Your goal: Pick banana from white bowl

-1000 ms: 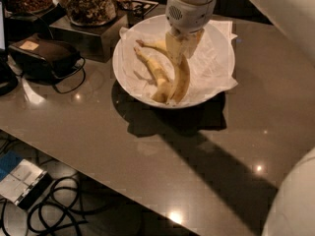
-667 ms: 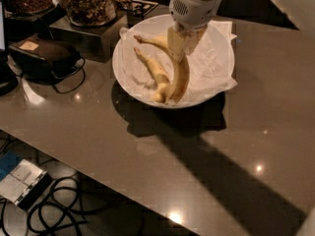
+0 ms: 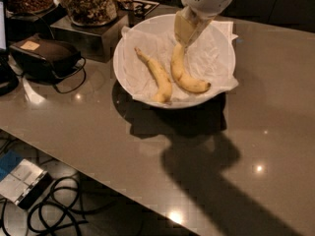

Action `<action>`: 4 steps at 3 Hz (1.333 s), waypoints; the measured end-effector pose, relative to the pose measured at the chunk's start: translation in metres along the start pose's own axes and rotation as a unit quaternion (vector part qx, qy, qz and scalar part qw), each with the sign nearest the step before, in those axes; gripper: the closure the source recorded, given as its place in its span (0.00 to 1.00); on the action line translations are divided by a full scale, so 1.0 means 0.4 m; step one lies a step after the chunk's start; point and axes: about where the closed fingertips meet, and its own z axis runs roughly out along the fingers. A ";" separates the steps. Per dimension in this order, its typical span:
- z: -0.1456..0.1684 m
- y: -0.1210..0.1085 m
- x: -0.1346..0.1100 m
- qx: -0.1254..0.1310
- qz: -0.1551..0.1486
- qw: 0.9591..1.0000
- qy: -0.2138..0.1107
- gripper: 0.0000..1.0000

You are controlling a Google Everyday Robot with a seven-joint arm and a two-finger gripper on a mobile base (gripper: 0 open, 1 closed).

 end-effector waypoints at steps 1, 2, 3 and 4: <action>-0.003 0.001 0.000 0.001 0.000 1.000 -0.001 1.00; -0.003 0.001 -0.001 0.001 0.000 1.000 -0.001 0.82; -0.003 0.001 -0.001 0.001 0.000 1.000 -0.001 0.59; -0.003 0.001 -0.001 0.001 0.000 1.000 -0.001 0.36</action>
Offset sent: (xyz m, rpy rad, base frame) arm -0.0005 0.0000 0.0012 0.0006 -0.0030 0.0005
